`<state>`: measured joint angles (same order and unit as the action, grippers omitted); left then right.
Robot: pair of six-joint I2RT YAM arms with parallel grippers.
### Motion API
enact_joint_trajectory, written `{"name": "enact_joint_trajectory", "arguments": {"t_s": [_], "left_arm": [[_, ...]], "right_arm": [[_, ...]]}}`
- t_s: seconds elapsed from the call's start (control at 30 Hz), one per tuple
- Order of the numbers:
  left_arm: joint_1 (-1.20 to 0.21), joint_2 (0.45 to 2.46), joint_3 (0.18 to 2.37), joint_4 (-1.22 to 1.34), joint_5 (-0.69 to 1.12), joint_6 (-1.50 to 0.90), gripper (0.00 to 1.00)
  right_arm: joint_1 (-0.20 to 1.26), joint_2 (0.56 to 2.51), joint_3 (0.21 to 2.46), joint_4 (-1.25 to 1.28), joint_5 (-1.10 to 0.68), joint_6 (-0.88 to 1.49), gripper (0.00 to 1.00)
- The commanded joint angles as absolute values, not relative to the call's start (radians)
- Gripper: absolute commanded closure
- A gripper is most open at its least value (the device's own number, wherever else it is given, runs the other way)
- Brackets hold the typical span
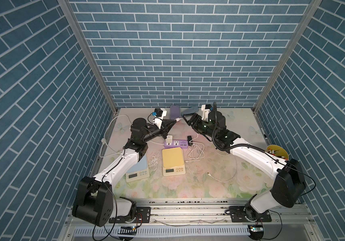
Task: Charge the electronic scale
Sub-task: Adjust the charging cable.
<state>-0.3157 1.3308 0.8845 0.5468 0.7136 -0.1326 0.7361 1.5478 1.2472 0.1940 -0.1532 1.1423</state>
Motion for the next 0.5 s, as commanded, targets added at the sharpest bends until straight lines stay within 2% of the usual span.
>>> {"name": "enact_joint_trajectory", "arguments": {"t_s": [0.0,0.13,0.4,0.47], "left_arm": [[-0.332,1.327,0.868,0.622,0.675,-0.164,1.00],[-0.344,1.336,0.877,0.629,0.670,-0.166,1.00],[-0.350,1.343,0.871,0.613,0.669,-0.161,1.00],[-0.350,1.344,0.871,0.612,0.667,-0.160,1.00]], "right_arm": [[0.753,1.581,1.287,0.267,-0.130,1.294,0.34],[0.755,1.620,1.290,0.339,-0.153,1.367,0.40],[0.754,1.638,1.322,0.380,-0.170,1.382,0.41],[0.755,1.642,1.330,0.383,-0.184,1.382,0.48]]}}
